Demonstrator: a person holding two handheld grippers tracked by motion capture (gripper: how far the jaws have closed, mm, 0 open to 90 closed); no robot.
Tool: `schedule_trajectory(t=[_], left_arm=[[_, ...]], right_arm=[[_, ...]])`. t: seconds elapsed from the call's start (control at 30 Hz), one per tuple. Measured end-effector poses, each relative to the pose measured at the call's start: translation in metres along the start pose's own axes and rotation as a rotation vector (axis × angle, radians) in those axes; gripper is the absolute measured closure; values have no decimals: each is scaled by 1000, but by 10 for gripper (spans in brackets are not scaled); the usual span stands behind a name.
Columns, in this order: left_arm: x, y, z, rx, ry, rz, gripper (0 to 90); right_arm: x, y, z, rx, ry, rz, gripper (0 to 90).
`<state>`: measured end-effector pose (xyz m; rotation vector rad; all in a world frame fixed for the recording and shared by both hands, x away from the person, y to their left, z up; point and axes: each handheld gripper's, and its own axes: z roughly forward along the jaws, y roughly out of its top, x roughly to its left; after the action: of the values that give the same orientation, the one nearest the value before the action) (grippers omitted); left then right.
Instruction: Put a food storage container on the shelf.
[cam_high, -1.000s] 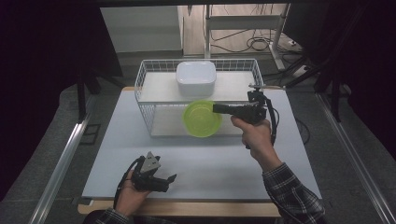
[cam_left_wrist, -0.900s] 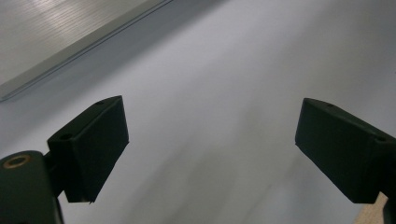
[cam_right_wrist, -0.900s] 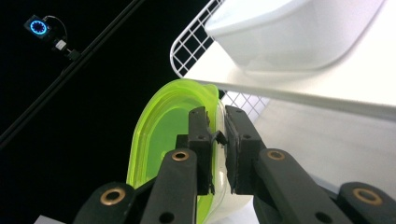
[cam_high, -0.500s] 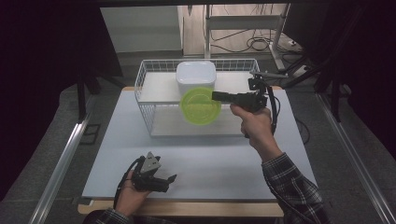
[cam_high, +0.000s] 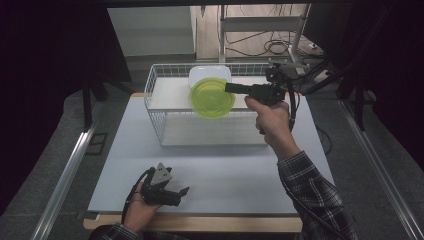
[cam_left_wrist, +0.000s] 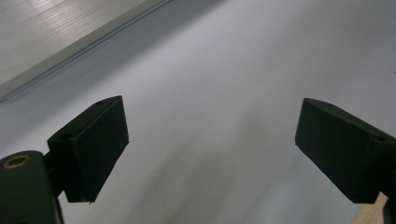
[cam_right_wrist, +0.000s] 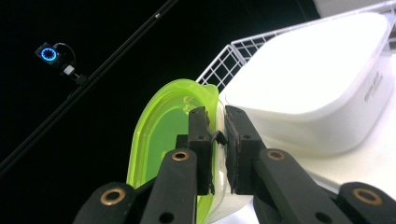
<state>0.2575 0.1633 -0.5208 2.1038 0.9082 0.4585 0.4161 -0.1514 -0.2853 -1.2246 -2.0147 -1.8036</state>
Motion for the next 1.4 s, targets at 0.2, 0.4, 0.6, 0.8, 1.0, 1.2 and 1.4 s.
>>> schedule_trajectory(t=[0.2,0.4,0.6,0.8,1.0,1.2,1.4], left_arm=[[1,0,-1,-6,-3,-8,91],[1,0,0,-11,-6,-14,91],[0,0,-1,-11,-8,-13,91],[0,0,-1,-12,-10,-11,91],[0,0,-1,-9,-13,-6,91],[0,0,-1,-9,-14,-5,91],[0,0,0,-7,-16,-4,91]], right_arm=[[4,11,4,-17,-13,-3,819],[5,23,8,-39,-36,6,820],[5,34,16,-62,-65,16,820],[3,46,25,-99,-113,31,820],[1,52,31,-126,-156,47,820],[-3,58,34,-151,-185,63,819],[-7,61,37,-165,-208,79,819]])
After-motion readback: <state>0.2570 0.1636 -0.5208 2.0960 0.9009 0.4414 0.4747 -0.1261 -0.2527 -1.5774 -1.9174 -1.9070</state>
